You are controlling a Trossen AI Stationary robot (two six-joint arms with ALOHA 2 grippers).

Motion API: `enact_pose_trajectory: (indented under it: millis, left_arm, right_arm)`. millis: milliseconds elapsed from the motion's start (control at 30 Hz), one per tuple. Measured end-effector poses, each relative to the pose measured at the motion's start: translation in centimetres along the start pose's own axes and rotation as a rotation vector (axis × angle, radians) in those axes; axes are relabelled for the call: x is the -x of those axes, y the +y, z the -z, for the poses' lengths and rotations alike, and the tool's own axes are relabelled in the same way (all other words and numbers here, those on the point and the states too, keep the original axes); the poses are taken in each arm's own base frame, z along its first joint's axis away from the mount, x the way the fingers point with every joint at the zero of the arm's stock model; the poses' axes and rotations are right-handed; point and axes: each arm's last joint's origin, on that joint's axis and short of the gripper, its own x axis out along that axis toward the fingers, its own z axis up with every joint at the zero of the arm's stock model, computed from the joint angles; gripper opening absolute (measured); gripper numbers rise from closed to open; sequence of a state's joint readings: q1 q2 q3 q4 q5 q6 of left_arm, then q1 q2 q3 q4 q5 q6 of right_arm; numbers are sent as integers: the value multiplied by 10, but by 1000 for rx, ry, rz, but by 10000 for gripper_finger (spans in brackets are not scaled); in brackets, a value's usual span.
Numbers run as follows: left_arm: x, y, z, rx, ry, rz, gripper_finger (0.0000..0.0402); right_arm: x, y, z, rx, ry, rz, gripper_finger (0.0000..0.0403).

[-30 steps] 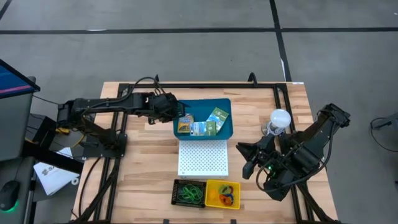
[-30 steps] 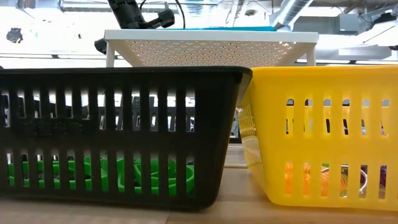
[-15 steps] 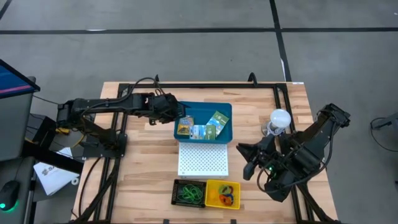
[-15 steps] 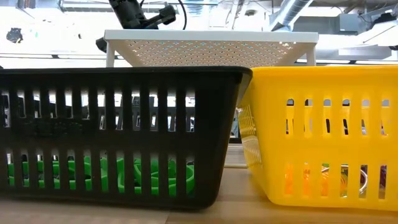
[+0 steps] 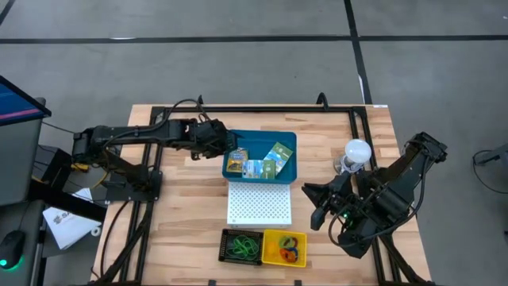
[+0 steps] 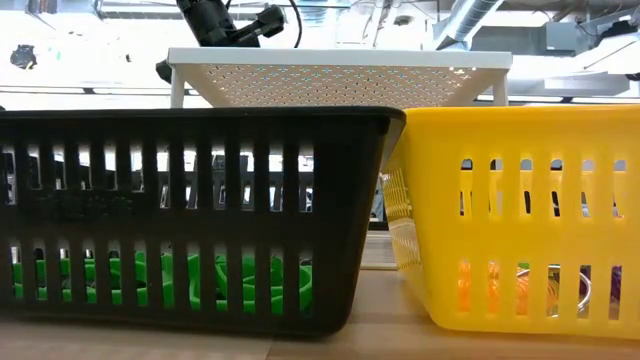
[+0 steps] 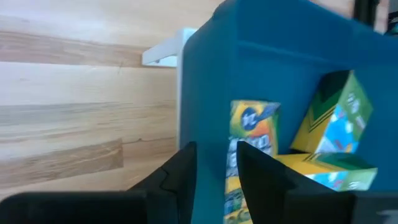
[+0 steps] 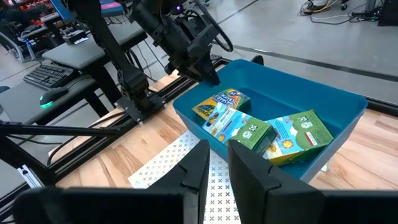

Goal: Pick & Place Office Desk Supplies
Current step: Put the blue bin on the shelf, then put the yellow bin on the shelf

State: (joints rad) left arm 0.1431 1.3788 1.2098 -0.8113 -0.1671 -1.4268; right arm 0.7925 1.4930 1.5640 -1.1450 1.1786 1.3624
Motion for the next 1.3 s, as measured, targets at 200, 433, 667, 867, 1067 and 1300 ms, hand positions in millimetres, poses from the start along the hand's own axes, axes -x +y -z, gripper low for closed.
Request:
enact_pose_trajectory:
  millis: [200, 433, 667, 867, 1067, 1300]
  left_arm:
    - [1, 4, 7, -27, 18, -40, 106]
    - [2, 4, 13, -50, 33, -47, 106]
    - [3, 6, 20, -73, 49, -71, 106]
    - [4, 5, 25, -78, 58, -68, 106]
    - [4, 5, 25, -78, 58, -61, 107]
    - [14, 5, 22, -89, 26, -16, 107]
  right_arm:
    - [0, 0, 0, 0, 0, 0, 56]
    - [0, 0, 0, -5, 0, -2, 56]
    - [2, 1, 1, -6, 3, -12, 56]
    - [3, 1, 1, -8, 4, -15, 56]
    - [3, 1, 1, -16, 4, -16, 56]
    - [3, 2, 1, -22, 4, -18, 56]
